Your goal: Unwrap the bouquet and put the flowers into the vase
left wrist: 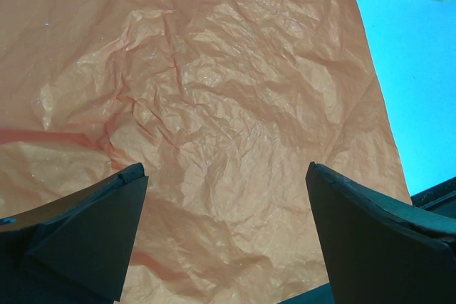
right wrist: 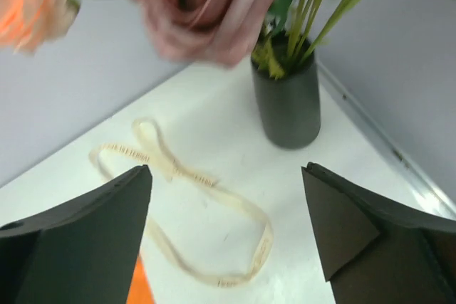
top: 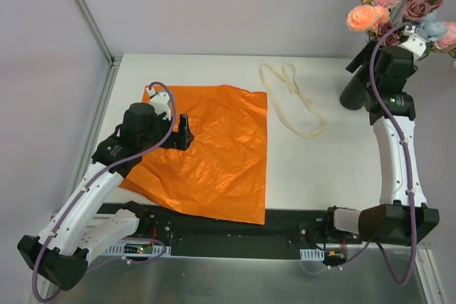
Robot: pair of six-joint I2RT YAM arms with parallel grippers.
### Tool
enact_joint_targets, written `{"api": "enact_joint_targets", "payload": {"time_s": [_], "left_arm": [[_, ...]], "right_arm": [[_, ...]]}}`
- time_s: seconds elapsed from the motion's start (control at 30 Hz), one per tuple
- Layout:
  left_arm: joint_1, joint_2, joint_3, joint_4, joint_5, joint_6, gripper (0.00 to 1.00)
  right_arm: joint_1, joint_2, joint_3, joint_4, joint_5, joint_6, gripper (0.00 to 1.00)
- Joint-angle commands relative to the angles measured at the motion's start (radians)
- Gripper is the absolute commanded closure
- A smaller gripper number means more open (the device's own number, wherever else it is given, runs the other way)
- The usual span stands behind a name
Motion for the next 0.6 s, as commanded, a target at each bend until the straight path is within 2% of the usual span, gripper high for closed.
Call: {"api": "enact_joint_targets", "payload": {"time_s": [0.0,0.07,0.17,0.37,0.47,0.57], "left_arm": [[-0.007,-0.04,0.04,0.007,0.0,-0.02,0.01],[-0.007,-0.058,0.047,0.007,0.001,-0.03,0.01],[-0.007,-0.086,0.05,0.004,0.012,-0.053,0.01],[-0.007,-0.149,0.081,-0.003,0.058,-0.129,0.01],[-0.007,-0.168,0.089,-0.002,0.055,-0.158,0.01],[-0.007,-0.193,0.086,-0.002,0.035,-0.184,0.01]], "right_arm": [[0.077,-0.085,0.058,-0.282,-0.018,0.124,0.02],[0.103,-0.125,0.053,-0.365,-0.033,0.19,0.02],[0.131,-0.199,0.003,-0.426,-0.194,0.264,0.01],[0.28,-0.292,-0.095,-0.475,-0.352,0.295,0.0],[0.318,-0.354,-0.17,-0.44,-0.46,0.322,0.01],[0.349,-0.423,-0.258,-0.391,-0.498,0.376,0.01]]}}
